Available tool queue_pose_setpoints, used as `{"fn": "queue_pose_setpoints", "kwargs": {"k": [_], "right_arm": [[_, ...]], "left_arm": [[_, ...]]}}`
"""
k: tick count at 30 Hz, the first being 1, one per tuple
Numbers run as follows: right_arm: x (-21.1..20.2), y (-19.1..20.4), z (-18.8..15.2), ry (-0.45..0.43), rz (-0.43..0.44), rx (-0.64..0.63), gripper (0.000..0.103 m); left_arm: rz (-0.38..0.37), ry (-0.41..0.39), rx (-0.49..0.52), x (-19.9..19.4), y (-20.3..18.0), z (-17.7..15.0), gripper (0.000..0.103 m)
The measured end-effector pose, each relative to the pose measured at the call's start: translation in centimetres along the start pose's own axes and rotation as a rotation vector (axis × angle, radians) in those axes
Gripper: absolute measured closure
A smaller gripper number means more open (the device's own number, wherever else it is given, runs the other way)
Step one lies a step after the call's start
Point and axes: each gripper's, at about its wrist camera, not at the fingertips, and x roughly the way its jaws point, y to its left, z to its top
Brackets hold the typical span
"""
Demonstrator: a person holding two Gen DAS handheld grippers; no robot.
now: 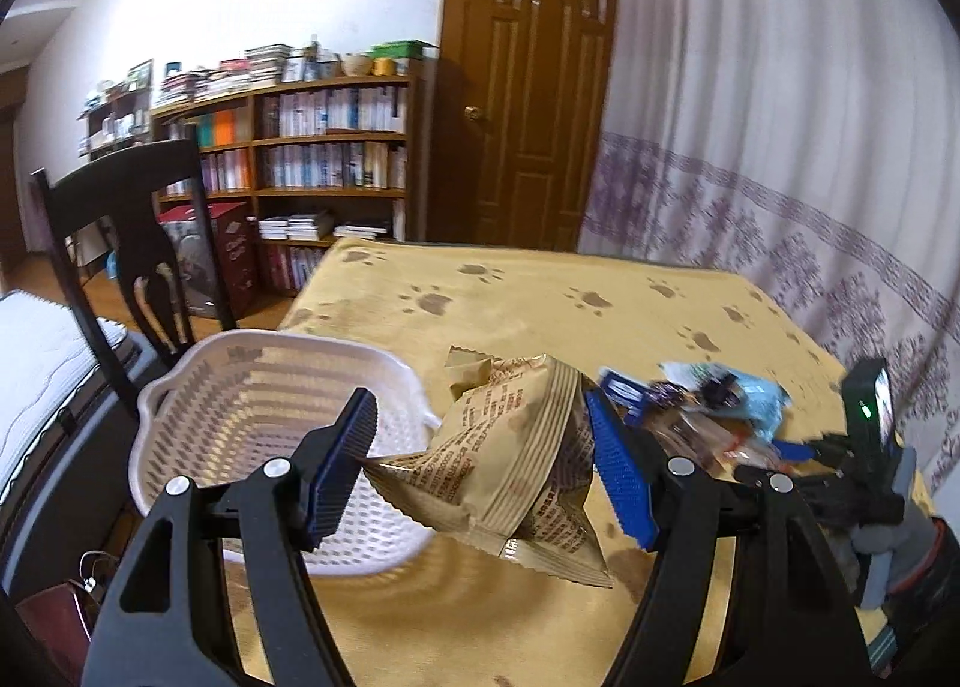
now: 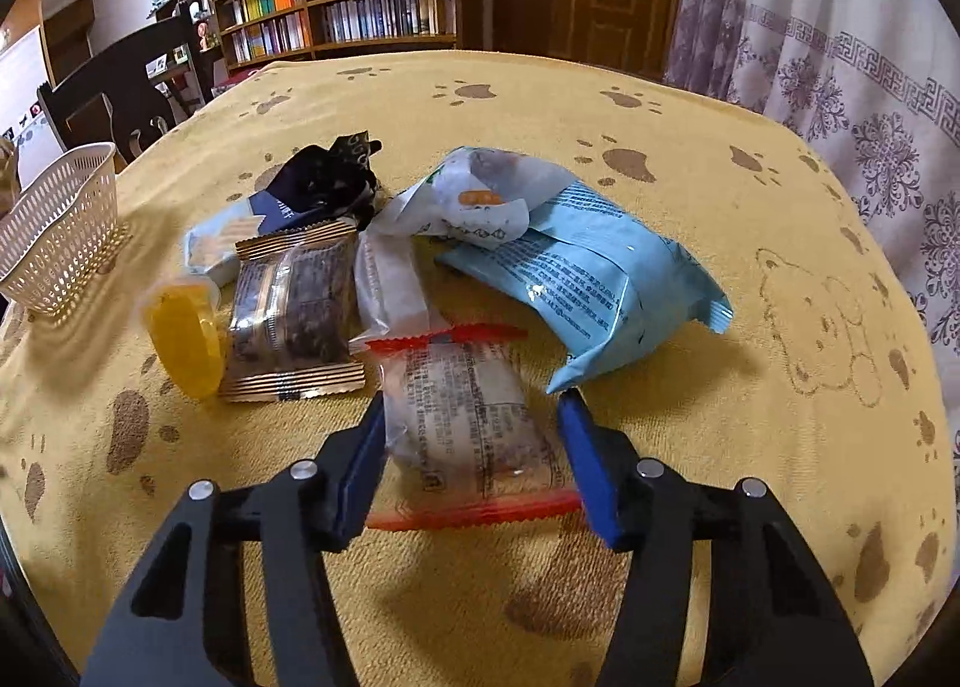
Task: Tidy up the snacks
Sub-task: 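Drop the beige bag in the basket with left gripper while right grasps cookie packet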
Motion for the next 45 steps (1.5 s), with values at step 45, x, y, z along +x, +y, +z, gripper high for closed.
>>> {"fn": "queue_pose_setpoints", "kwargs": {"k": [45], "right_arm": [[-3.4,4.0,-2.1,0.07,0.17,0.018,0.033]], "left_arm": [[0.231,-0.063,-0.118,-1.8,7.2,-0.4,0.004]]}}
